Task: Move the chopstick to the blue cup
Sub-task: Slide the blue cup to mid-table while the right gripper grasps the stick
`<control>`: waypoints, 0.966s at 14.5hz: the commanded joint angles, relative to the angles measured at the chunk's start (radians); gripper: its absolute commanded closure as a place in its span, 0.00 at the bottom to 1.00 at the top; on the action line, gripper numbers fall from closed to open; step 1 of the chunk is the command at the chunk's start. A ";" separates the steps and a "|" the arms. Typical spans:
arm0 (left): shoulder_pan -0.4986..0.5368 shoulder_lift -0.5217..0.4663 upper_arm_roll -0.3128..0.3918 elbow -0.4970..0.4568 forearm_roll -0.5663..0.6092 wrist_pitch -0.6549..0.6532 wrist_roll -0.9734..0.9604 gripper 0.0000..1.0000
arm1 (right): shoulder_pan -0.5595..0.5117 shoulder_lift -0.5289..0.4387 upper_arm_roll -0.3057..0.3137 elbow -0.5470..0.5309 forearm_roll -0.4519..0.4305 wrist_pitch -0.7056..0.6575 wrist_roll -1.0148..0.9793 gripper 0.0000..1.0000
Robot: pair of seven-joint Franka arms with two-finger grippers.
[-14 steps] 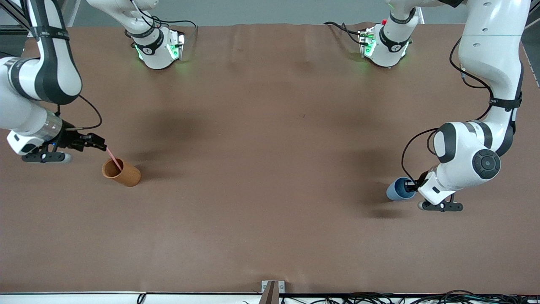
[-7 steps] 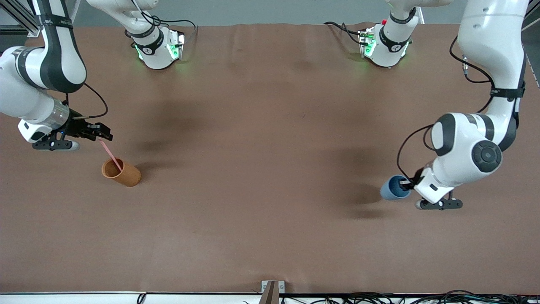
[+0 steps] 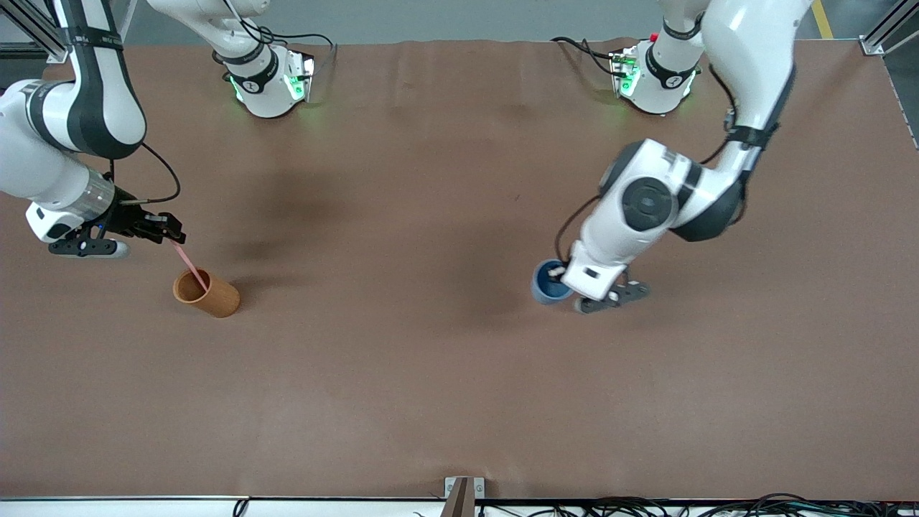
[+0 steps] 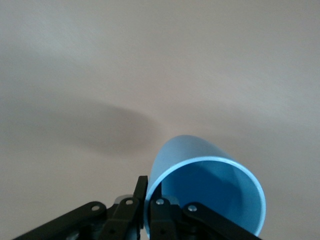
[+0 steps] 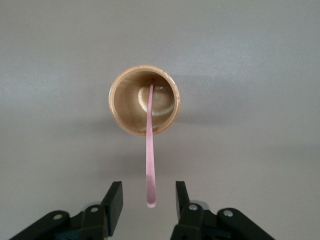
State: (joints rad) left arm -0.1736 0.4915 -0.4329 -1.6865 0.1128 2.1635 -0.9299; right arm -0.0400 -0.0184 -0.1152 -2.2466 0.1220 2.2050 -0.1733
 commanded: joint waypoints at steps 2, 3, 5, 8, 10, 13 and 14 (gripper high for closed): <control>-0.134 0.198 -0.014 0.207 0.111 -0.013 -0.235 1.00 | 0.006 0.000 -0.006 -0.027 0.027 0.027 -0.014 0.53; -0.162 0.237 -0.014 0.238 0.154 -0.013 -0.292 1.00 | 0.006 0.002 -0.006 -0.027 0.027 0.027 -0.014 0.58; -0.184 0.260 -0.014 0.241 0.195 -0.013 -0.348 1.00 | 0.006 0.002 -0.006 -0.027 0.027 0.024 -0.012 0.73; -0.188 0.274 -0.014 0.238 0.200 -0.013 -0.356 0.99 | 0.006 0.000 -0.008 -0.021 0.027 0.015 -0.006 0.97; -0.195 0.283 -0.014 0.238 0.205 -0.013 -0.359 0.98 | 0.006 -0.003 -0.008 0.022 0.027 -0.025 -0.002 0.99; -0.195 0.297 -0.014 0.237 0.209 -0.002 -0.382 0.88 | 0.006 -0.002 -0.030 0.195 0.027 -0.227 0.002 0.99; -0.193 0.297 -0.014 0.237 0.220 -0.001 -0.385 0.76 | 0.006 -0.002 -0.029 0.258 0.027 -0.307 0.011 0.99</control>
State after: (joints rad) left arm -0.3648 0.7709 -0.4407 -1.4726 0.2960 2.1655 -1.2838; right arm -0.0400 -0.0099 -0.1313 -2.1096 0.1332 2.0357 -0.1718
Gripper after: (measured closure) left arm 0.877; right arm 0.912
